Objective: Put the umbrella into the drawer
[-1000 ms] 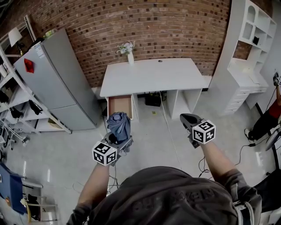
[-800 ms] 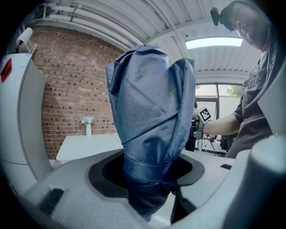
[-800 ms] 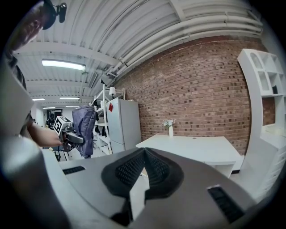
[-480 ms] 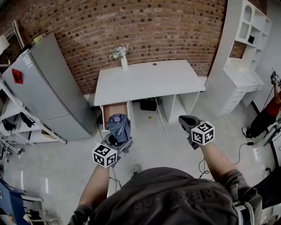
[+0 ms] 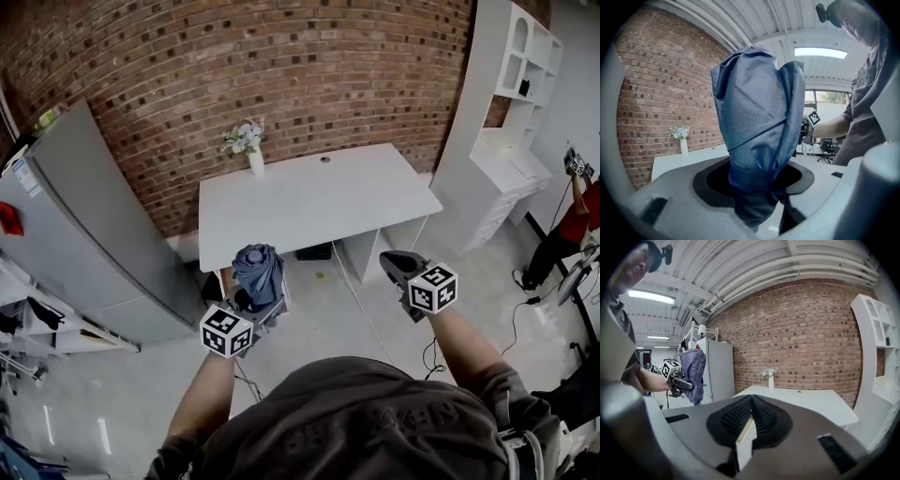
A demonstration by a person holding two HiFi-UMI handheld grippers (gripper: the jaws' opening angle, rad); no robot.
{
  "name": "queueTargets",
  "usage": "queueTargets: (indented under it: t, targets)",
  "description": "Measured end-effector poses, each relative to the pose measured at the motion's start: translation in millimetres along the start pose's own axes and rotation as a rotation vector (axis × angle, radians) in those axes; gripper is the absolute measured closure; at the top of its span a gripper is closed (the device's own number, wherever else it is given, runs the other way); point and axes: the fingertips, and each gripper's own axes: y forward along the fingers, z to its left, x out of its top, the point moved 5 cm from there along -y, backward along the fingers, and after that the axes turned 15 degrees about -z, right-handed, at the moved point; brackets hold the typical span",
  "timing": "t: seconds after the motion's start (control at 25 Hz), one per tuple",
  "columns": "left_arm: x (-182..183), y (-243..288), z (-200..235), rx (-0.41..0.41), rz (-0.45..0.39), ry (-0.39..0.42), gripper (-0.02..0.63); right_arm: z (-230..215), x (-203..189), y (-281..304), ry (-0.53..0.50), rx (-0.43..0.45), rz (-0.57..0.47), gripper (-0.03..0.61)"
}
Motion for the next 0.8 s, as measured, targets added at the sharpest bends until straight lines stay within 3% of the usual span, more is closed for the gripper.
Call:
queueTargets:
  t: [0.4, 0.8]
  targets:
    - [-4, 17, 99, -0.024, 0.003, -0.024, 0.357, -16, -7, 84, 0.004, -0.035, 0.028, 0.586]
    - [-18, 49, 132, 0.054, 0.008, -0.052, 0.359, -69, -17, 118, 0.017, 0.008, 0.042, 0.587]
